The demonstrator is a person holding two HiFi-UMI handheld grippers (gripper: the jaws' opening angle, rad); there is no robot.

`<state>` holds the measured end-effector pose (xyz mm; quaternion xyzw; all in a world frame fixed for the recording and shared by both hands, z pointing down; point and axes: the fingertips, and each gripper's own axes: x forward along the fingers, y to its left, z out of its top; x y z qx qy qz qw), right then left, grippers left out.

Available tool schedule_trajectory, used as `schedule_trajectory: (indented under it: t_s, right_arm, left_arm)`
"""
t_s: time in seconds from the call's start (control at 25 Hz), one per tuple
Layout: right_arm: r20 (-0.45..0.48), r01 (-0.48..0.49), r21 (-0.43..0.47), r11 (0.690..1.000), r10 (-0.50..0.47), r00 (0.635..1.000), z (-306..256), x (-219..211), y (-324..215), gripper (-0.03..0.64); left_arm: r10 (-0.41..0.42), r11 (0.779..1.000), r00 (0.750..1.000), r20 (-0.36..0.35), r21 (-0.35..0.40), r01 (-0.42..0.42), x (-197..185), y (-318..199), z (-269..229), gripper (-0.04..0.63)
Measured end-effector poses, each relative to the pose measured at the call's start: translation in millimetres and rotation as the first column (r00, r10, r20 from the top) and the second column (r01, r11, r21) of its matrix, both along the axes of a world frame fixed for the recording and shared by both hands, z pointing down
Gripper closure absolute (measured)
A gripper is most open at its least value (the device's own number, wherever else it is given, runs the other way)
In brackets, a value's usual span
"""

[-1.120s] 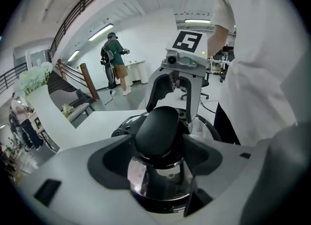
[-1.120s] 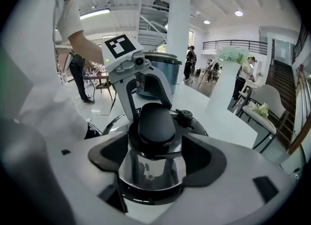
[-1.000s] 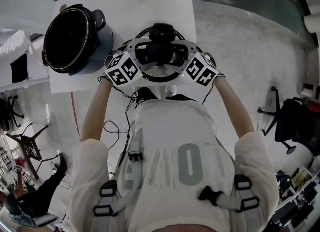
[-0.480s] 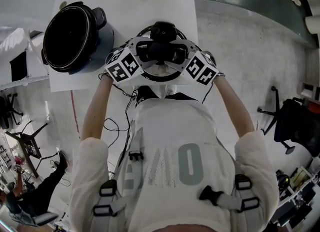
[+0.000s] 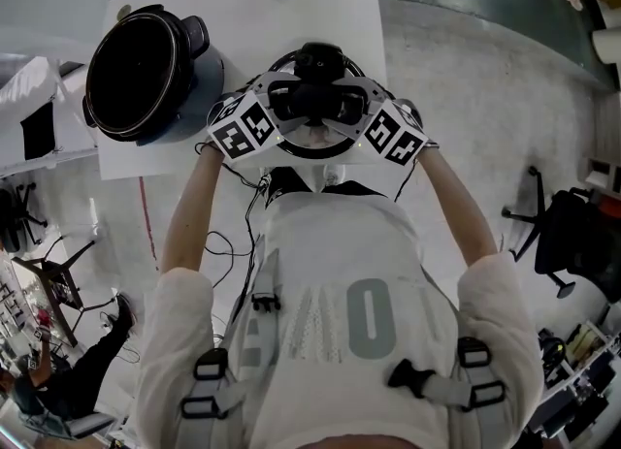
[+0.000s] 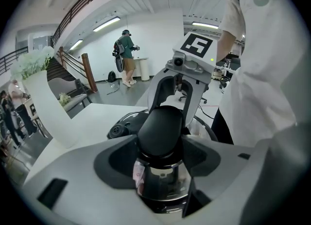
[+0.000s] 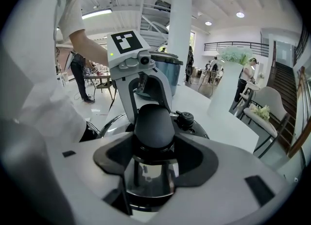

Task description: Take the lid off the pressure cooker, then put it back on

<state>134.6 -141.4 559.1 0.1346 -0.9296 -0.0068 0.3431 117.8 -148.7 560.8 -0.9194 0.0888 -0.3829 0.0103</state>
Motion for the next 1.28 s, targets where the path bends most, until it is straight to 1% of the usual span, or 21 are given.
schedule_trajectory:
  t_s: [0.16, 0.32, 0.44, 0.56, 0.72, 0.88, 1.0, 1.08, 1.2, 1.28]
  right_arm:
    - [-0.026, 0.015, 0.008, 1.000, -0.015, 1.000, -2.6, 3.0, 3.0, 0.359]
    - [-0.014, 0.026, -0.014, 1.000, -0.026, 1.000, -11.7, 4.3, 11.5, 0.361]
    - [-0.007, 0.035, -0.004, 0.999, -0.035, 0.999, -23.8, 2.4, 15.6, 0.362]
    - [0.002, 0.041, 0.040, 0.998, -0.041, 0.999, -44.2, 0.0, 17.2, 0.362]
    - [0.021, 0.048, 0.104, 0.993, -0.050, 0.999, -80.6, -3.3, 10.8, 0.362]
    - [0.055, 0.057, 0.139, 0.989, -0.065, 0.996, -121.4, -1.9, 11.6, 0.364]
    - [0.075, 0.073, 0.169, 0.983, -0.087, 0.993, -150.8, -7.4, 7.6, 0.364]
    - [0.084, 0.080, 0.189, 0.979, -0.097, 0.992, -167.1, -25.9, 1.6, 0.362]
    - [0.106, 0.087, 0.224, 0.971, -0.113, 0.988, -193.1, -76.4, -13.9, 0.362]
    - [0.122, 0.097, 0.242, 0.965, -0.129, 0.984, -205.8, -100.7, -18.7, 0.362]
  left_arm:
    - [0.001, 1.000, 1.000, 0.004, -0.027, -0.001, 1.9, 4.0, -3.3, 0.325]
    - [-0.004, 0.998, 1.000, -0.015, -0.059, 0.003, 3.5, 12.7, -12.7, 0.325]
    - [-0.005, 0.998, 1.000, -0.018, -0.060, 0.004, 1.9, 17.1, -23.7, 0.327]
    - [-0.010, 0.999, 1.000, -0.018, -0.036, 0.009, -0.5, 18.9, -41.2, 0.327]
    - [-0.025, 0.999, 1.000, -0.017, 0.030, 0.026, -4.2, 12.7, -77.5, 0.330]
    - [-0.038, 0.996, 0.999, -0.004, 0.077, 0.038, -2.7, 13.2, -118.0, 0.331]
    - [-0.062, 0.993, 0.998, -0.017, 0.102, 0.063, -5.1, 9.2, -145.1, 0.333]
    - [-0.077, 0.990, 0.997, -0.017, 0.120, 0.079, -23.0, 3.6, -160.1, 0.333]
    - [-0.095, 0.984, 0.995, 0.004, 0.148, 0.093, -72.9, -11.7, -184.7, 0.333]
    - [-0.106, 0.982, 0.994, 0.027, 0.161, 0.100, -97.4, -17.0, -197.4, 0.334]
